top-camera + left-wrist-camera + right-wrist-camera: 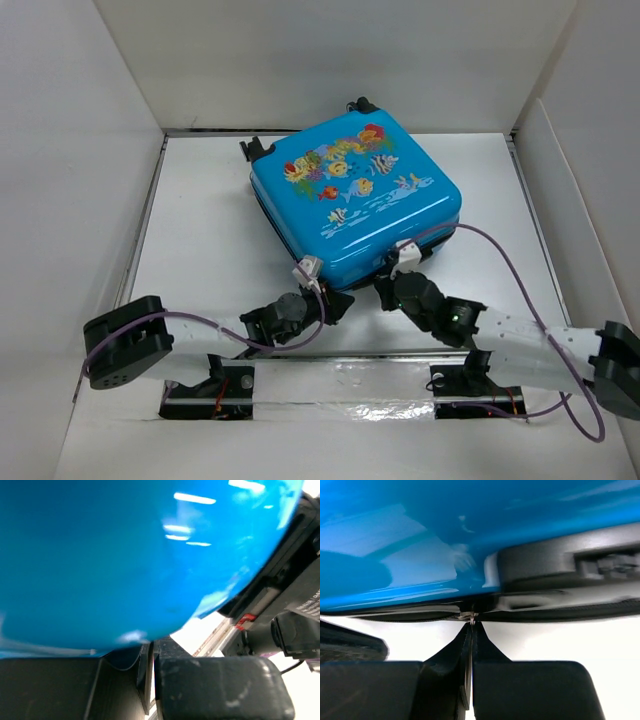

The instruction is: Pack the luggage

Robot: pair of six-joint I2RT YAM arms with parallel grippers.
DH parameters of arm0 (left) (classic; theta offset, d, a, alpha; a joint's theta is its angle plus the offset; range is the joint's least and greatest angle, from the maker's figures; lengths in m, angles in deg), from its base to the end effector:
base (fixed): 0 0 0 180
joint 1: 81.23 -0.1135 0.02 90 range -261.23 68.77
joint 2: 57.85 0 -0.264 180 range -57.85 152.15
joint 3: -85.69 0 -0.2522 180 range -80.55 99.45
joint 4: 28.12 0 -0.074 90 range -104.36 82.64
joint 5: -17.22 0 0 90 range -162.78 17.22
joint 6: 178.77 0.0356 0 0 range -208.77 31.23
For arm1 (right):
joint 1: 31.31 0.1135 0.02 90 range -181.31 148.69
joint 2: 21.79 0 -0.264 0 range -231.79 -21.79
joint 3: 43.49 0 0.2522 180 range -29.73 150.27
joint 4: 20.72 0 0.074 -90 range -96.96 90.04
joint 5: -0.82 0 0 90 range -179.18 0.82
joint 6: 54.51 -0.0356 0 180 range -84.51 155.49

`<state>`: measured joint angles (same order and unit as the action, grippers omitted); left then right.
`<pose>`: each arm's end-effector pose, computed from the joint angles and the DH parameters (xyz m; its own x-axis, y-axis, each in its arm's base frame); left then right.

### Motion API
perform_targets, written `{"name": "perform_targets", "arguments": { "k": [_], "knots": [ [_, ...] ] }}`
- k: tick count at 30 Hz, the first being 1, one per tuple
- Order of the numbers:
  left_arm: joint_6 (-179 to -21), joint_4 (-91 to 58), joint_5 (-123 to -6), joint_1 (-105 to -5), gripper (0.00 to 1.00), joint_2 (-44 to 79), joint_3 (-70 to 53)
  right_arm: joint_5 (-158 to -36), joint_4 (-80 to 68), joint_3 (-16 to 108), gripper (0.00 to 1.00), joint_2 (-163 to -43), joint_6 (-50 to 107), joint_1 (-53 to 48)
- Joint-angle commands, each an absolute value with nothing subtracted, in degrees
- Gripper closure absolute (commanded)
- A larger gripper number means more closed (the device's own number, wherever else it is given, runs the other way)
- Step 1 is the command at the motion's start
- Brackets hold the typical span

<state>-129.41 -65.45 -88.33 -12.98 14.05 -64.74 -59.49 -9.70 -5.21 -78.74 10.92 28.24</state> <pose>0.0949 -0.2122 0.1852 -0.5428 -0.3326 -0.7711 0.5829 0.5118 -0.6311 0.1197 0.1687 0.2021 -0.4490 -0.0510 -0.8921 -0.3784 0.9153 0.1381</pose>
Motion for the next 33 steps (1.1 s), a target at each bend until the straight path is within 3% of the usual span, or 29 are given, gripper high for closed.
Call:
{"name": "perform_targets", "arguments": {
  "k": [1,2,3,4,6,10,12,15,20,27,30,33],
  "knots": [
    [-129.90,-61.85,-93.94,-12.59,1.00,12.91,-62.97,-46.13,2.77,-4.47,1.00,-67.31,6.17,21.99],
    [-130.07,-60.69,-95.36,-12.59,1.00,10.72,-63.67,-48.99,-0.08,-7.98,1.00,-62.10,9.45,18.82],
    [-129.99,-60.25,-96.41,-14.15,1.00,9.48,-64.37,-62.42,-10.55,-10.97,1.00,-57.87,12.35,13.92],
    [-130.25,-58.07,-96.69,-15.82,1.00,8.25,-64.90,-64.90,-8.91,-10.40,1.00,-56.00,12.29,12.91],
    [-129.73,-54.89,-95.38,-21.08,1.00,2.81,-65.95,-53.85,8.75,-4.79,1.00,-59.57,10.46,12.90],
    [-127.71,-51.37,-93.97,-26.72,1.00,-3.61,-67.28,-63.40,-5.52,-5.99,1.00,-59.41,12.98,12.29],
    [-127.26,-52.24,-92.56,-27.26,1.00,-5.12,-68.15,-67.63,-9.50,-3.29,1.00,-66.74,12.20,12.98],
    [-127.53,-53.12,-90.54,-26.74,1.00,-4.07,-68.42,-63.62,-10.30,1.72,1.00,-76.94,13.60,17.73],
    [-123.06,-59.89,-85.79,-22.72,1.00,1.18,-66.77,-68.43,-19.07,-0.01,1.00,-80.50,14.66,19.58],
    [-121.29,-64.37,-88.51,-24.00,1.00,10.34,-61.22,-72.47,-22.86,3.05,1.00,-87.96,16.60,28.10],
    [-120.50,-67.88,-86.15,-30.24,1.00,16.05,-57.89,-75.55,-20.52,7.96,1.00,-90.08,16.16,36.95],
    [-121.80,-71.31,-81.14,-32.19,1.00,24.22,-53.05,-72.68,-23.63,14.73,1.00,-94.27,14.67,52.34]
  ]
}}
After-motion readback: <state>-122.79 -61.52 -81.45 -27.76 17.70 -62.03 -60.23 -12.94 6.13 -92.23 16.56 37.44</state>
